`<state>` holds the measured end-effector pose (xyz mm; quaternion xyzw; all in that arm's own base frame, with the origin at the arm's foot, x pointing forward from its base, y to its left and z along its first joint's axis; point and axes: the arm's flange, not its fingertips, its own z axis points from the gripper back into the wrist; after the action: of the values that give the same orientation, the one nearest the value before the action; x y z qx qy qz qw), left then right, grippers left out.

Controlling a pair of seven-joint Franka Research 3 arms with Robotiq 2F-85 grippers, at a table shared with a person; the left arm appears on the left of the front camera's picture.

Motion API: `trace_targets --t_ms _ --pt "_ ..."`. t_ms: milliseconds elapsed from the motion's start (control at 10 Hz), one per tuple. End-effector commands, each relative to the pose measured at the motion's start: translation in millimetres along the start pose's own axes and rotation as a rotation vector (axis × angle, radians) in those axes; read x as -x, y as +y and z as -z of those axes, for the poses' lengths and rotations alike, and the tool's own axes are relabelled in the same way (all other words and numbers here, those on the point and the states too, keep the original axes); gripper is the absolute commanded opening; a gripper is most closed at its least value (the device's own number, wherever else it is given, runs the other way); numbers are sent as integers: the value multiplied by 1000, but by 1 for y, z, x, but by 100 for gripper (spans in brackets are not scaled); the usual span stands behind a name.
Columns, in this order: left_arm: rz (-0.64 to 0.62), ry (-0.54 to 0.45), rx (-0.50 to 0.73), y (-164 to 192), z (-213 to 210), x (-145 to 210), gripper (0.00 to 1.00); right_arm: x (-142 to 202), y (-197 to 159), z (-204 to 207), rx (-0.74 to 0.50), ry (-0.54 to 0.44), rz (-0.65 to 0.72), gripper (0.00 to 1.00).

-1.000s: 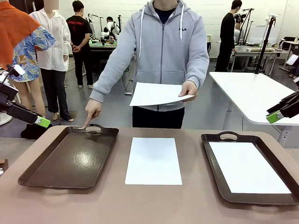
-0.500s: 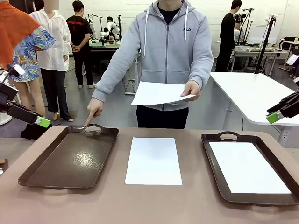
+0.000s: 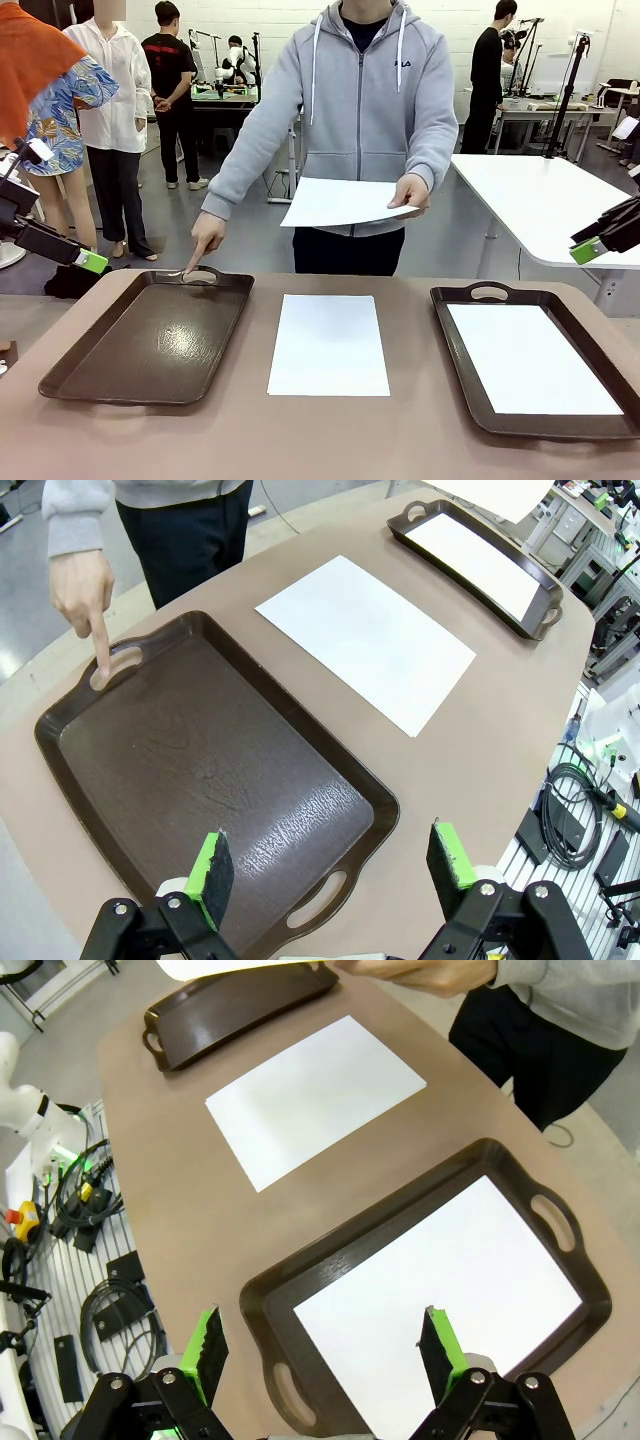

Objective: Sort the A4 documents.
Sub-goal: Receive the A4 Paper.

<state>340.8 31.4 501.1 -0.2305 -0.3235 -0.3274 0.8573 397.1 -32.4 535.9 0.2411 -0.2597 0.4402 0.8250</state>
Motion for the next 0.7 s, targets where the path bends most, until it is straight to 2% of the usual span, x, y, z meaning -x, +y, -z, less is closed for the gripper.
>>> trace_targets --t_ms 0,600 --pt "8 -16 15 1 0 0 100 0 0 0 -4 1 -1 100" --pt "8 -16 15 1 0 0 100 0 0 0 -4 1 -1 100"
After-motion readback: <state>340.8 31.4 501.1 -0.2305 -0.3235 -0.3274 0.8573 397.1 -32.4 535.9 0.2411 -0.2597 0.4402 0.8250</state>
